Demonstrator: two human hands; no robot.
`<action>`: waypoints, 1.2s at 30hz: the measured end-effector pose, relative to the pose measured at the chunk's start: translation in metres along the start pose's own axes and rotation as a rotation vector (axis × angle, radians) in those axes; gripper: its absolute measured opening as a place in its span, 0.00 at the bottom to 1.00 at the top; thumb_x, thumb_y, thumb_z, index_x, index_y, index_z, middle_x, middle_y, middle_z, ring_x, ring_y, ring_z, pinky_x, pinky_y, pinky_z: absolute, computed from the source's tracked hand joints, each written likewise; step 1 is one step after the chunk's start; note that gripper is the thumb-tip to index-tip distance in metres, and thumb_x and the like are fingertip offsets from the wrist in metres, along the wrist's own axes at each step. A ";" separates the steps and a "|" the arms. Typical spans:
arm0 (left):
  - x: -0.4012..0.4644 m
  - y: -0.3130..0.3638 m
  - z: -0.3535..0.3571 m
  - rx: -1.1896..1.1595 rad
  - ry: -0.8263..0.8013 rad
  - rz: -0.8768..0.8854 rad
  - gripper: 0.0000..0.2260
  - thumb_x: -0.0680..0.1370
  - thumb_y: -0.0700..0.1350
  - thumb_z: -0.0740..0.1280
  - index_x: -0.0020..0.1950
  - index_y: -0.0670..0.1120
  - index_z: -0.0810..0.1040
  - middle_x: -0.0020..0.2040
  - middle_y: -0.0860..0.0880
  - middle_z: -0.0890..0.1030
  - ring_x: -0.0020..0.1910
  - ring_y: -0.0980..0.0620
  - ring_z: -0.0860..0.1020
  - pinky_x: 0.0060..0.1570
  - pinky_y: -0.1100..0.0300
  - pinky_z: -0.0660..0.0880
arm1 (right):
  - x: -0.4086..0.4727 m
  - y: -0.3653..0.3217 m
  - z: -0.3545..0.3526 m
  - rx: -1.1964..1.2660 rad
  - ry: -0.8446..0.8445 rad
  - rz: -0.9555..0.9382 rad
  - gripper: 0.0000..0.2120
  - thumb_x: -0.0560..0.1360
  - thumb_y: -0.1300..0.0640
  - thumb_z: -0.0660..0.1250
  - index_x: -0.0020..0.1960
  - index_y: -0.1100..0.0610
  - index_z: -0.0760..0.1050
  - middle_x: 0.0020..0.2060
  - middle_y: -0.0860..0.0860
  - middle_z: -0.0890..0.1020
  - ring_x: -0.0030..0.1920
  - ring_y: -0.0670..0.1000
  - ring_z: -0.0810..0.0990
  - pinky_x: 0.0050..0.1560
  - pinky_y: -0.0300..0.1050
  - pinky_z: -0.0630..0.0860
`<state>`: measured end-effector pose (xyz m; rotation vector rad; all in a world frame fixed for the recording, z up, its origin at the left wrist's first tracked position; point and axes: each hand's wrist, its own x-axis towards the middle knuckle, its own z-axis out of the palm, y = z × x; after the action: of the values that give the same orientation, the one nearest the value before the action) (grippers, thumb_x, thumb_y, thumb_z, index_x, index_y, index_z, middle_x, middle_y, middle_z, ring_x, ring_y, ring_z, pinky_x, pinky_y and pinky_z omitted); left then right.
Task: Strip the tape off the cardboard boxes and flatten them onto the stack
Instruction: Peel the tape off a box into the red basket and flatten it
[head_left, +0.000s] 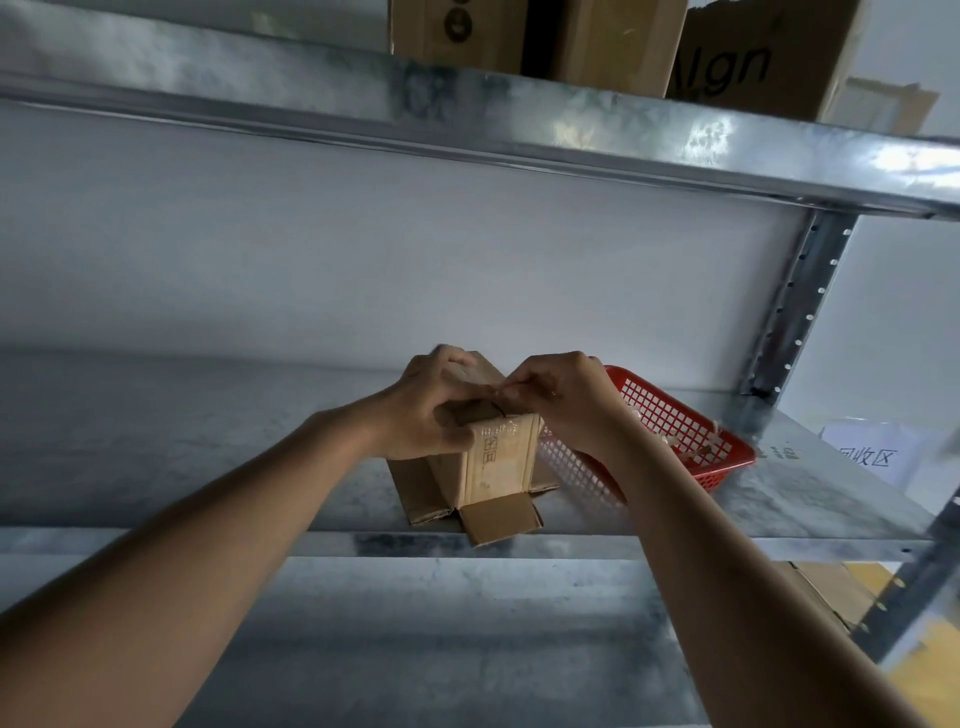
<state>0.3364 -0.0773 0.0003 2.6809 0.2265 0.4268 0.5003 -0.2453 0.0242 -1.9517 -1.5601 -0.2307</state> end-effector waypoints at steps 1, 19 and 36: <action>-0.004 -0.001 0.001 0.003 0.065 0.039 0.23 0.77 0.54 0.73 0.72 0.57 0.78 0.71 0.57 0.63 0.74 0.53 0.60 0.73 0.54 0.64 | 0.002 -0.002 0.001 0.002 0.020 0.020 0.05 0.79 0.56 0.73 0.52 0.53 0.86 0.45 0.46 0.87 0.44 0.44 0.84 0.48 0.40 0.81; -0.018 0.026 0.002 0.328 0.283 -0.258 0.34 0.70 0.77 0.66 0.57 0.48 0.76 0.52 0.52 0.71 0.51 0.51 0.75 0.46 0.53 0.79 | 0.021 -0.035 0.052 0.456 0.328 0.526 0.05 0.79 0.60 0.71 0.46 0.53 0.83 0.44 0.51 0.86 0.41 0.53 0.87 0.39 0.54 0.86; -0.039 0.003 -0.034 0.381 0.152 -0.445 0.19 0.83 0.59 0.60 0.70 0.50 0.69 0.65 0.46 0.73 0.56 0.48 0.76 0.52 0.51 0.75 | 0.030 -0.046 0.046 1.475 0.401 0.583 0.05 0.87 0.60 0.56 0.60 0.60 0.69 0.51 0.60 0.87 0.52 0.60 0.87 0.56 0.58 0.84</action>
<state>0.2886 -0.0758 0.0209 2.8373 1.0174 0.4813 0.4554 -0.1899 0.0184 -0.9324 -0.4538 0.5895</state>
